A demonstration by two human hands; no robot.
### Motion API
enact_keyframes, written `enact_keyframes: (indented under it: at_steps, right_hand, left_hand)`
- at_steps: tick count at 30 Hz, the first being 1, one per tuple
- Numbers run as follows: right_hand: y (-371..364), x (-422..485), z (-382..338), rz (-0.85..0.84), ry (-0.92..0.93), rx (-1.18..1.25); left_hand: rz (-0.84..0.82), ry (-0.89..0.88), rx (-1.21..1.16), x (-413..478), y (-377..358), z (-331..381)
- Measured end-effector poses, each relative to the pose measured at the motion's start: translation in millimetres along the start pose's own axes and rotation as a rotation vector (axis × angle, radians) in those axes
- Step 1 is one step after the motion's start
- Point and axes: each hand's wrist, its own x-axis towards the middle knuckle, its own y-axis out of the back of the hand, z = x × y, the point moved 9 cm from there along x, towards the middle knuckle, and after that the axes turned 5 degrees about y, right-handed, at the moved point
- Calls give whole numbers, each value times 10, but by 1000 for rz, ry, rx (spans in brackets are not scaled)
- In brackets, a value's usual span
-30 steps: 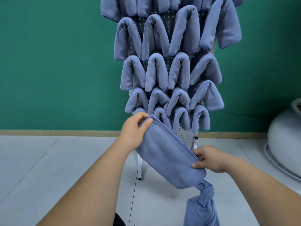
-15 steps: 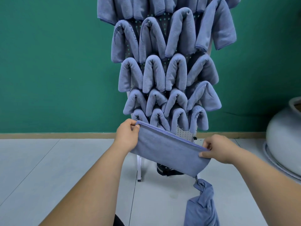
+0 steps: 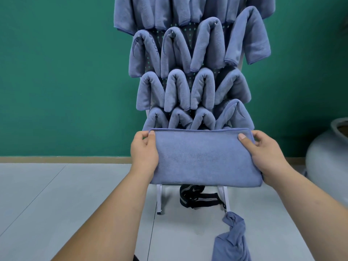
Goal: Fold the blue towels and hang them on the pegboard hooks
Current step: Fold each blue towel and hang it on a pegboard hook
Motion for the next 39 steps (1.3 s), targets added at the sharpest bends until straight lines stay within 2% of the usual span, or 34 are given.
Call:
enact_keyframes:
  at_steps: [6,9,17,20,23,25,29,33,36,39]
  right_hand:
    - [47,13,536,-24,-222,-68]
    - [34,30,595,-69,-196,-73]
    - [14,68,370,-63,-8,-203]
    - [-67,31,358,-196,20,-320]
    - [-126,14,413,-317,70,-695]
    - [-169,5,419,-351,141,-883]
    - [-165,-13,410,-330,164,-966]
    - [-51,22,447,-269,95,-860]
    - [36,46,500,-200,-32,-482]
    - [-14,18,475,-203,-136,-129]
  left_hand:
    - [-81,251,169,73,-53,-478]
    - [-172,298,240,72,-75,-598]
    - [-226,90,191,48,-113,-334]
    - [-356,93,220,-3,-186,-355]
    - [-529,-1,430,-57,-298,-413]
    - [-571,-73,602,-68,-347,-466]
    - [-513,-144,791,-52,-339,-437]
    - [-476,-71,741,12,-264,-466]
    - [-427,54,501,66,-193,-472]
    - [-365,136,309,76,-147,-425]
